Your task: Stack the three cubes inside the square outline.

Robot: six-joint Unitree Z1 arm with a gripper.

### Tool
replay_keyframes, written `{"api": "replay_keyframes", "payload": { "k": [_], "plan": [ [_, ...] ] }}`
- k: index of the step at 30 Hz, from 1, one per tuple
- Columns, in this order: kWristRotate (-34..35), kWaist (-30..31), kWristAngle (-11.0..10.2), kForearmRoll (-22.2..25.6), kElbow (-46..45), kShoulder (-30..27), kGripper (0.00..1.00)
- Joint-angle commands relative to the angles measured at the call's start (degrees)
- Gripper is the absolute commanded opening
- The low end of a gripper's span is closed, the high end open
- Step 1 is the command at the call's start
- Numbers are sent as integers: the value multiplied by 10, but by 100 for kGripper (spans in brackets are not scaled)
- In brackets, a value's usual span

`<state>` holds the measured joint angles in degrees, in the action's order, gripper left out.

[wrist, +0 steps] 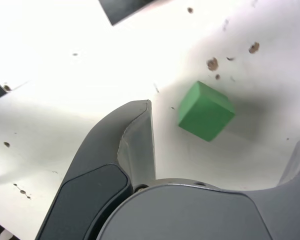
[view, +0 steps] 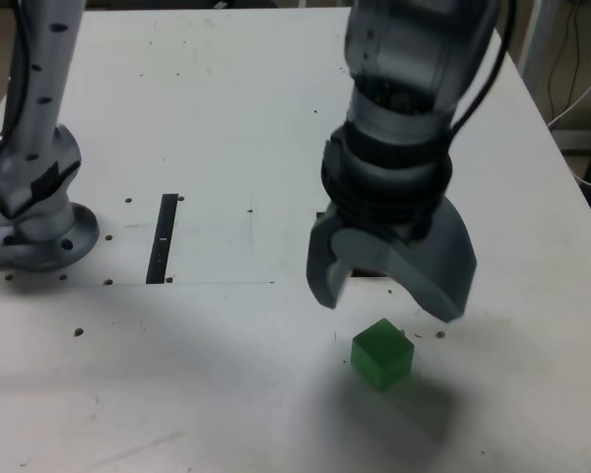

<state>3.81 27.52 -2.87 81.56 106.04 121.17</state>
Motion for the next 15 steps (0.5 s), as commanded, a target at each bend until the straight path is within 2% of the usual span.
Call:
{"api": "replay_keyframes", "payload": {
  "k": [1,15],
  "plan": [
    [-1,4,1,3,11,15,99],
    [-15,7,-3,2,29,54,99]
  ]
}}
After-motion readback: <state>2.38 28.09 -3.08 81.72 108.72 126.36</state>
